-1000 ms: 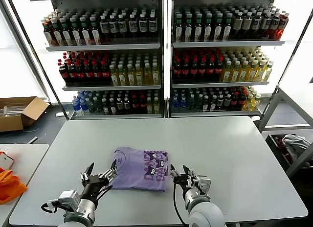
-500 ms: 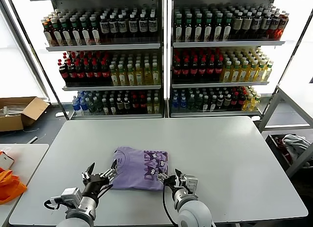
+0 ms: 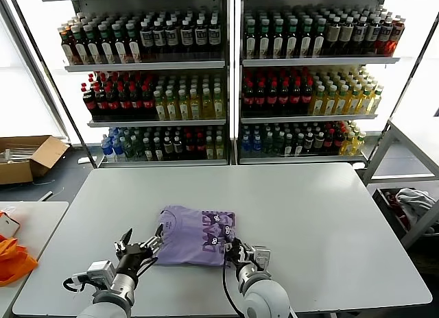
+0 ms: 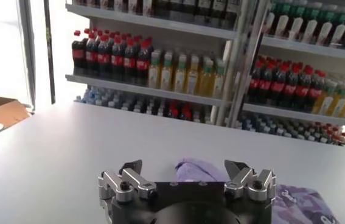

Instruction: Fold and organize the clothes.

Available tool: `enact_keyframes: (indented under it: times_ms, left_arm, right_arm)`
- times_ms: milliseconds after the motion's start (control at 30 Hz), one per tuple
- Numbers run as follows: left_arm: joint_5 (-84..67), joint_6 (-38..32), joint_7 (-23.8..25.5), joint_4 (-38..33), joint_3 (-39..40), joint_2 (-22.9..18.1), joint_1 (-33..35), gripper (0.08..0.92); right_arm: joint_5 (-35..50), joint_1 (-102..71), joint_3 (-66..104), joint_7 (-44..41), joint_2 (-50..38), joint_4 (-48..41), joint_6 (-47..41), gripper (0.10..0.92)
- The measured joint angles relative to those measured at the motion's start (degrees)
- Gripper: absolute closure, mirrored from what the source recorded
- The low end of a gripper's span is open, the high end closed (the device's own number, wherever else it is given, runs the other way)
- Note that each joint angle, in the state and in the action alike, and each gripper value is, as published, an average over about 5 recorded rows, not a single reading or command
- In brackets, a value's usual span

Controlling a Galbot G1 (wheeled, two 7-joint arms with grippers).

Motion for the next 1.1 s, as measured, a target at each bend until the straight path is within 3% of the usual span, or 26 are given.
enact_keyframes:
  times_ms: [233,1100]
  left_arm:
    - [0.0,0.0,-0.1,0.2,0.1,-0.3,0.0,0.177]
    - [0.1,-0.1,0.3,-0.4,1.2,-1.1,-0.3,0.177]
  right_arm:
    - [-0.3,-0.1,1.0,0.2,-1.2,0.7,0.0,0.911]
    - [-4.4,-2.3,8.9,-1.9,-8.4,2.3,-0.1,0.894]
